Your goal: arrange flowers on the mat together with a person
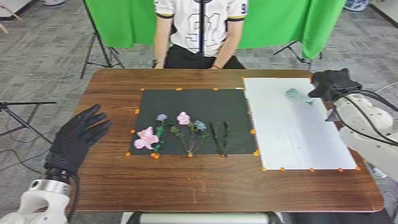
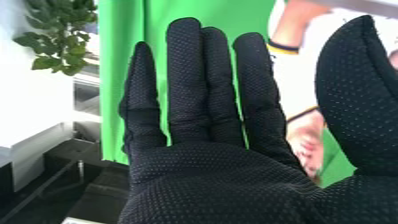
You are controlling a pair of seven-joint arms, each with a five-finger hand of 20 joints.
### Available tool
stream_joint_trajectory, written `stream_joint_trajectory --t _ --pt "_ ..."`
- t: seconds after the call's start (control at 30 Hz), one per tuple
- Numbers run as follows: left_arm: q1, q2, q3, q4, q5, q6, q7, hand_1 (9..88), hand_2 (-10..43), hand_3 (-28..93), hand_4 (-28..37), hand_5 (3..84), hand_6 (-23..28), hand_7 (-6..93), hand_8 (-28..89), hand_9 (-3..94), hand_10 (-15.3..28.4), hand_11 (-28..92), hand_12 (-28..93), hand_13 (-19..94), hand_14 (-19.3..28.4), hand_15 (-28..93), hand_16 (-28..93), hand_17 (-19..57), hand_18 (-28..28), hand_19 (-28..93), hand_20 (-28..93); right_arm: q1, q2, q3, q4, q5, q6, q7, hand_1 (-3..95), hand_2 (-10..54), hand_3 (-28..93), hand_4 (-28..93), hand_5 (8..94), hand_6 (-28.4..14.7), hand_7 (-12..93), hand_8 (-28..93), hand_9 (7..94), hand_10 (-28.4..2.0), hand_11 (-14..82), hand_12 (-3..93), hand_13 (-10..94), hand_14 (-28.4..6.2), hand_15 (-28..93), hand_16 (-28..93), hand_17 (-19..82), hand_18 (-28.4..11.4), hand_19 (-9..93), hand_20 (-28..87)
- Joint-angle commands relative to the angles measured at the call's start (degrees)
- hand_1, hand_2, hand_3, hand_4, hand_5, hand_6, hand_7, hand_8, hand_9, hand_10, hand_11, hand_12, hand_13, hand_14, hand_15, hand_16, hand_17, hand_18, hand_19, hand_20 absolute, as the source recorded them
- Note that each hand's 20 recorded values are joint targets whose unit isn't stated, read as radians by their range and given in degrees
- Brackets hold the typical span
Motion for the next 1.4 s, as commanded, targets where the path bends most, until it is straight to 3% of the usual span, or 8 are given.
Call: stream_joint_trajectory --t 0.03,0.43,0.73,0.8,0.87,0.97,1.1,1.4 --pt "0.71 0.19 0.10 0.26 0.14 -0.64 -0.62 26.0 -0.8 72 -26.0 35.5 4.3 18.0 -9 32.1 11.8 24 17 28 15.1 35 -1 -5.6 21.3 50 7 1.21 -0.75 -0.96 1.60 -1.46 -1.19 1.50 27.6 -8.7 90 -28 45.8 0.9 38 -19 48.5 -10.1 40.0 26.9 44 -6.8 56 19 16 -16.1 56 30" --pt "0.83 0.42 0.15 0.27 0.01 -0.51 -0.60 26.1 -0.8 72 -26.0 35.3 4.3 17.7 -8 32.1 11.9 24 17 28 15.1 35 -1 -5.7 21.3 50 7 2.42 -2.47 -3.27 4.71 -1.90 -1.32 2.55 30.1 -9.5 90 -28 46.7 2.3 40 -20 51.5 -9.0 41.2 26.8 48 -5.3 55 20 17 -15.8 57 30" --pt "1.01 0.36 -0.06 0.30 0.01 -0.40 -0.66 26.0 -0.8 72 -25.9 35.1 4.3 17.8 -8 32.1 11.7 24 17 28 15.1 35 -1 -5.7 21.3 50 7 1.96 -3.81 -3.56 5.68 -2.17 -0.53 2.00 34.0 -9.5 87 -28 50.9 4.3 42 -20 59.2 -7.5 40.3 26.8 56 -3.5 54 22 19 -15.2 57 31" --pt "1.07 0.44 0.04 0.24 -0.02 -0.18 -0.54 26.0 -0.8 72 -25.9 35.1 4.2 17.9 -8 32.1 11.7 24 17 28 15.1 35 -1 -5.7 21.3 50 7 1.84 -4.16 -3.77 5.98 -1.71 -0.05 1.75 35.6 -9.5 85 -28 51.5 5.1 43 -21 60.7 -6.8 38.0 30.0 57 -3.3 53 23 19 -15.2 57 32" --pt "1.03 0.41 0.11 0.21 -0.12 0.03 -0.48 26.0 -0.8 72 -26.0 35.0 4.2 17.8 -8 32.0 11.7 24 17 28 15.1 35 -1 -5.7 21.3 50 7 1.36 -4.54 -3.38 6.28 -1.81 0.41 1.07 37.3 -9.5 83 -28 52.0 5.2 45 -11 63.3 -5.9 34.1 34.8 59 -2.9 53 25 19 -15.1 57 32" --pt "1.18 0.33 0.01 0.21 -0.10 0.01 -0.54 26.0 -0.8 72 -26.0 34.9 4.2 17.8 -8 31.8 11.6 24 18 28 15.1 35 -1 -5.7 21.3 50 7 0.90 -4.74 -3.39 6.45 -2.34 0.17 0.40 45.1 -9.5 79 -28 56.5 5.9 52 -6 73.2 -3.8 21.5 46.6 66 0.0 47 38 22 -14.2 56 32" --pt "1.49 0.35 -0.11 0.08 -0.22 0.20 -0.41 26.0 -0.7 72 -25.9 34.8 4.2 17.8 -8 31.7 11.7 24 18 28 15.0 35 -1 -5.6 21.2 50 7 -0.73 -4.50 -1.82 5.84 -2.54 0.21 -0.14 50.2 -9.5 78 -28 64.2 7.1 55 -3 81.7 -2.9 20.6 49.8 73 0.8 45 43 25 -13.3 56 33" --pt "1.55 0.39 -0.23 0.09 -0.22 0.34 -0.25 26.0 -0.7 72 -25.9 34.6 4.2 17.8 -8 31.8 11.8 24 18 28 15.1 35 -1 -5.7 21.3 50 7 -4.68 -4.16 3.96 -4.68 -9.11 11.97 0.63 49.9 -9.5 81 -28 67.8 6.1 54 -2 84.1 -2.8 19.9 51.7 74 0.4 46 43 26 -12.7 57 34"
